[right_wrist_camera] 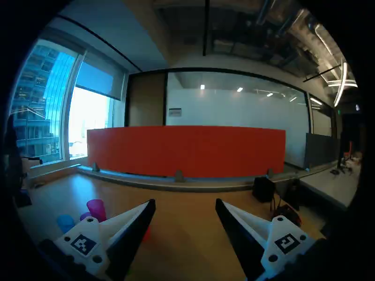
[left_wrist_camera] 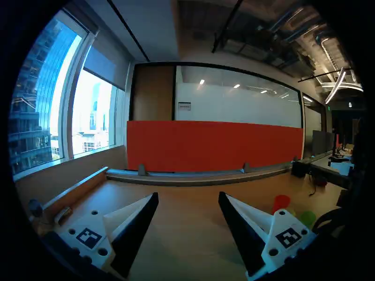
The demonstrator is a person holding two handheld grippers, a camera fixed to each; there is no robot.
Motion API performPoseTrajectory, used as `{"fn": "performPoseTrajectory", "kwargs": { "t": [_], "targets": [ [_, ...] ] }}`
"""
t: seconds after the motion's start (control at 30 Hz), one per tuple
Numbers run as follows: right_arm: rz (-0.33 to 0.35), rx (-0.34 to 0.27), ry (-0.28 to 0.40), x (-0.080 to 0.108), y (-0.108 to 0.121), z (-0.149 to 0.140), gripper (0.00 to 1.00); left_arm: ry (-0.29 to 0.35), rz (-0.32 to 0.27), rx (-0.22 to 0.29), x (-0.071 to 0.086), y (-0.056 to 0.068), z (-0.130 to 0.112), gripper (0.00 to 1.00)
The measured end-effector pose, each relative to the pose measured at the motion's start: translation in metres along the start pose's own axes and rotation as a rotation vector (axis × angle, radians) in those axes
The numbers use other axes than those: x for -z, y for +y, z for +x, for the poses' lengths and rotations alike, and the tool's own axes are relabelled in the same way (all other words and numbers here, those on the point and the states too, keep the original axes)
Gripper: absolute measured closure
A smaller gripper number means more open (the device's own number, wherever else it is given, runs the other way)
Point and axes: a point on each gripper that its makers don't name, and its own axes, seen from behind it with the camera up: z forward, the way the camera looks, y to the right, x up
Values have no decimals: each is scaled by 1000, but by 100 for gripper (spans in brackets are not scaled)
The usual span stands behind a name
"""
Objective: Pour water
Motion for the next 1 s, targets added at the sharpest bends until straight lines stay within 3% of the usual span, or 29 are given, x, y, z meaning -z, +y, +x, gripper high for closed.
{"fn": "performPoseTrajectory", "kwargs": {
  "t": [0.57, 1.0],
  "targets": [
    [70, 13, 12, -9, -9, 62, 1, 13, -87, -1, -9, 21, 77, 5],
    [118, 2, 4, -15, -14, 91, 1, 16, -172, 8, -16, 43, 110, 5]
  ]
}}
